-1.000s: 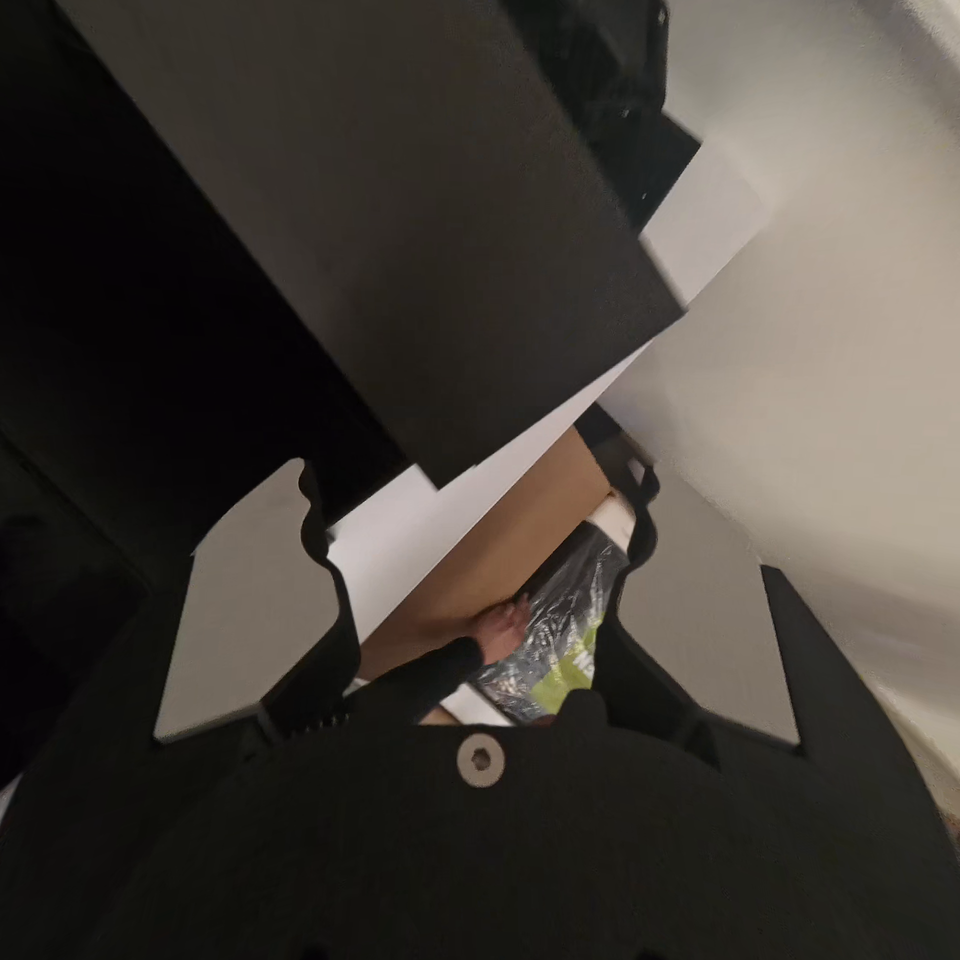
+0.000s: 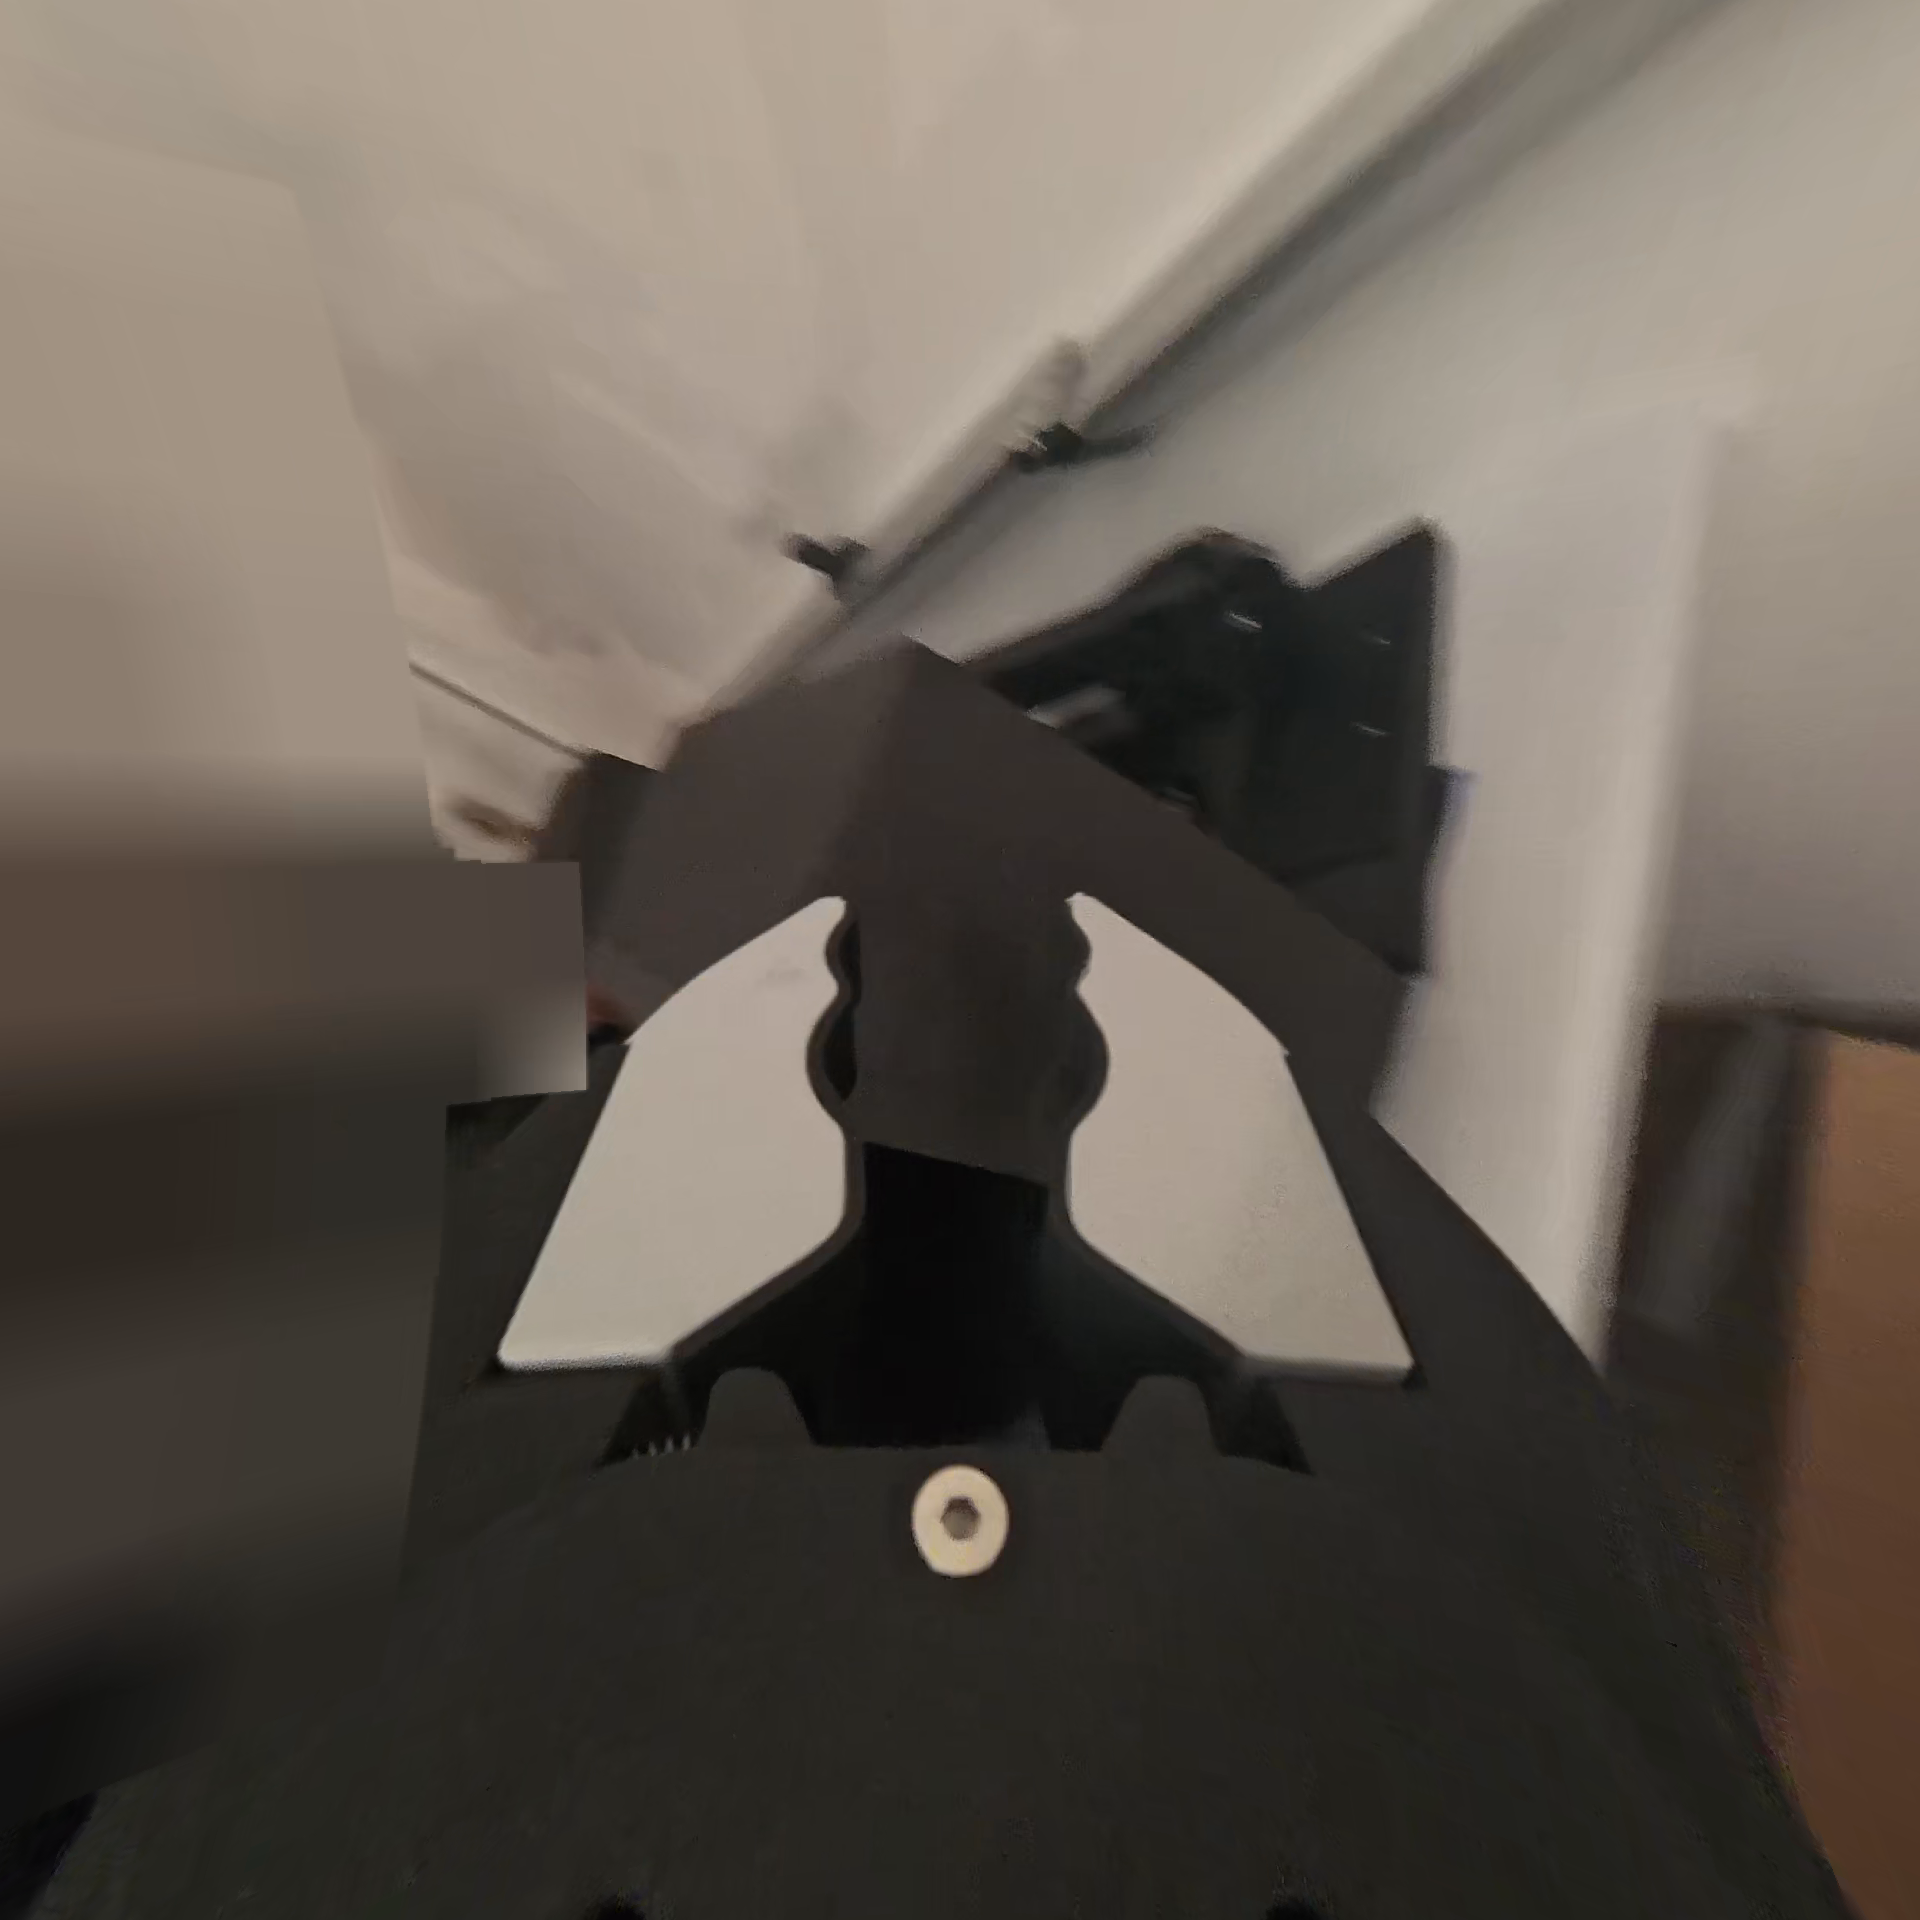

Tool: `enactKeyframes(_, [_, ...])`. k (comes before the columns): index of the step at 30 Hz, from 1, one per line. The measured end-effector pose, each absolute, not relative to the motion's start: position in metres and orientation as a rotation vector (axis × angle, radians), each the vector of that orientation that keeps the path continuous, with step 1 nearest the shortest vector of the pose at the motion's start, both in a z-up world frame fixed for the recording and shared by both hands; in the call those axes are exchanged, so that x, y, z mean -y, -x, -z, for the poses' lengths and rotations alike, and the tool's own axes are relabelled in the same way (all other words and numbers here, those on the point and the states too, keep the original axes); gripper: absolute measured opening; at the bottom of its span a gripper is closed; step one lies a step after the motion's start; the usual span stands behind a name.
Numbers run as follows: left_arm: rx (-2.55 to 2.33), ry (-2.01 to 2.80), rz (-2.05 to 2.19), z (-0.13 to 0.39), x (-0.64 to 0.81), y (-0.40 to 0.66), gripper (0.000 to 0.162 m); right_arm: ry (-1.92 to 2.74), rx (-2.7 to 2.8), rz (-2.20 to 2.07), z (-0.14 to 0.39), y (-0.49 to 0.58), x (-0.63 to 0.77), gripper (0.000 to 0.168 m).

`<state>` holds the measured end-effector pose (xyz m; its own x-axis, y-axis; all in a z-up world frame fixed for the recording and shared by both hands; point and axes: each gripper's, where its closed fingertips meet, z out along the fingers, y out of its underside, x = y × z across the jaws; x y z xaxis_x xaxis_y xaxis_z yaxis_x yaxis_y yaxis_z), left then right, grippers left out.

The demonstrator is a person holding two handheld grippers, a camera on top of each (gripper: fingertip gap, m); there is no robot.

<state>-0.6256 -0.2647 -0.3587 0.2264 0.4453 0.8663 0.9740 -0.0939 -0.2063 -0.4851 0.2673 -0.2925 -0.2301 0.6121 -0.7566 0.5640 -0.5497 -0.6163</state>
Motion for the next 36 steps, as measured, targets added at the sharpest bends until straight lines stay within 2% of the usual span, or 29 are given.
enactKeyframes(2, [1.352, 1.732, 0.821, 0.372, 0.264, 0.621, 0.005, 2.068, 1.580, -1.596, 0.336, 0.489, -0.284, 0.017])
enactKeyframes(5, [1.338, 1.704, 0.893, 0.371, 0.254, 0.618, 0.002, 2.151, 1.822, -1.444, 0.378, 0.496, -0.271, 0.014])
enactKeyframes(8, [1.327, 1.731, 0.903, 0.373, 0.254, 0.622, 0.000, 2.227, 1.950, -1.514, 0.401, 0.504, -0.254, 0.000])
enactKeyframes(14, [1.227, 1.823, 0.965, 0.373, 0.261, 0.628, 0.000, 2.212, 2.106, -1.836, 0.403, 0.514, -0.233, 0.000])
enactKeyframes(19, [1.218, 1.972, 1.016, 0.400, 0.255, 0.619, 0.000, 2.220, 2.195, -1.760, 0.421, 0.517, -0.225, 0.000])
enactKeyframes(23, [1.182, 1.974, 0.967, 0.400, 0.251, 0.618, 0.000, 2.236, 2.138, -1.706, 0.422, 0.517, -0.224, 0.000])
enactKeyframes(36, [1.251, 1.987, 0.872, 0.387, 0.252, 0.619, 0.000, 2.164, 2.224, -1.560, 0.386, 0.518, -0.217, 0.000])
